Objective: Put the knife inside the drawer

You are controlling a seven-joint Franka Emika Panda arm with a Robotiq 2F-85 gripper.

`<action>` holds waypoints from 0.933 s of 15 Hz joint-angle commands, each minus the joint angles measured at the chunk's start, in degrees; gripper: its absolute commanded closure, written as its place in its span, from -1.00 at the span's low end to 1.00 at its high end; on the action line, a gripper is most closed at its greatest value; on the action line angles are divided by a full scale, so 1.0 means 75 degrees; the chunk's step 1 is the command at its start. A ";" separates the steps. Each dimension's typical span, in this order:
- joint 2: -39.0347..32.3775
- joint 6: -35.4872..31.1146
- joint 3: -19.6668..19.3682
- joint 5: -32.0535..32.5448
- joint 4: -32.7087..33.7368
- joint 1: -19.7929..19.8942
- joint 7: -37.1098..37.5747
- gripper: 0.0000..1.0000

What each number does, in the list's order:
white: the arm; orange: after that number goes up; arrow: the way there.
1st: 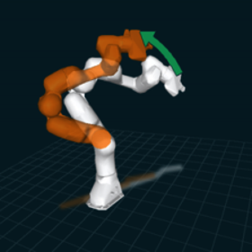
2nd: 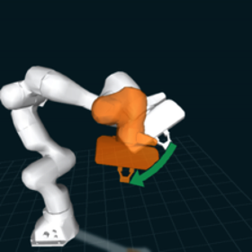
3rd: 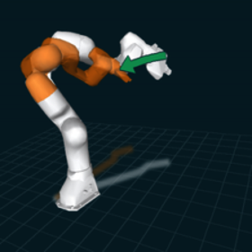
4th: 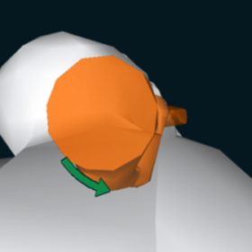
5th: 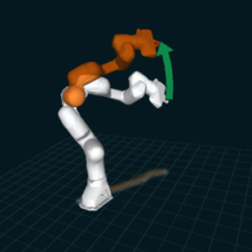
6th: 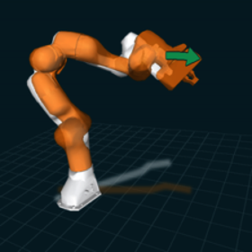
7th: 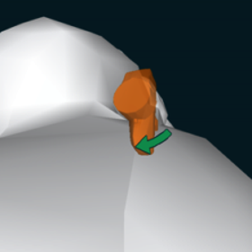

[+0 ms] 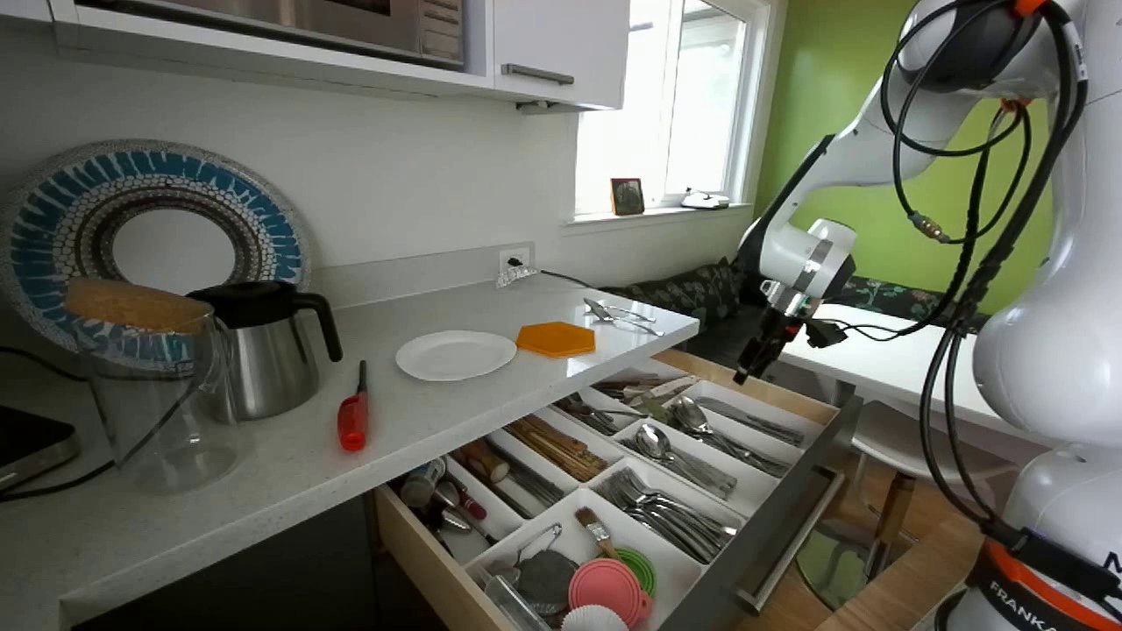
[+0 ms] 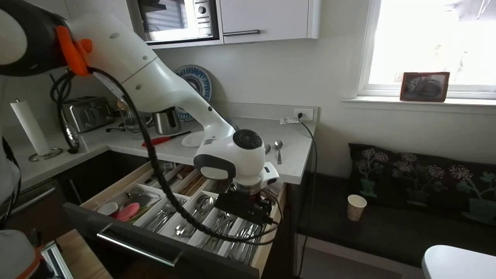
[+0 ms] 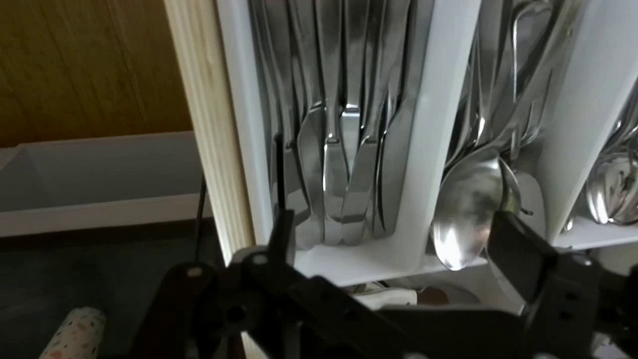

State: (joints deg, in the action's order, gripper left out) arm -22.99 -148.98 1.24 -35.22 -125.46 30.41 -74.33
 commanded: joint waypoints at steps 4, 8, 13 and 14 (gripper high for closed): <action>0.2312 0.0298 -0.1351 0.2183 -0.1671 -0.1121 0.2385 -1.00; 0.3780 0.0597 -0.1658 0.3327 -0.2589 -0.1491 0.3775 -1.00; 0.4239 0.0882 -0.1930 0.3756 -0.2681 -0.1893 0.4236 -1.00; 0.4307 0.0882 -0.1973 0.3756 -0.2687 -0.1949 0.4236 -1.00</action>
State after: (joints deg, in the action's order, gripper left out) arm 9.18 -142.42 -11.16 -7.78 -145.62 18.17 -43.15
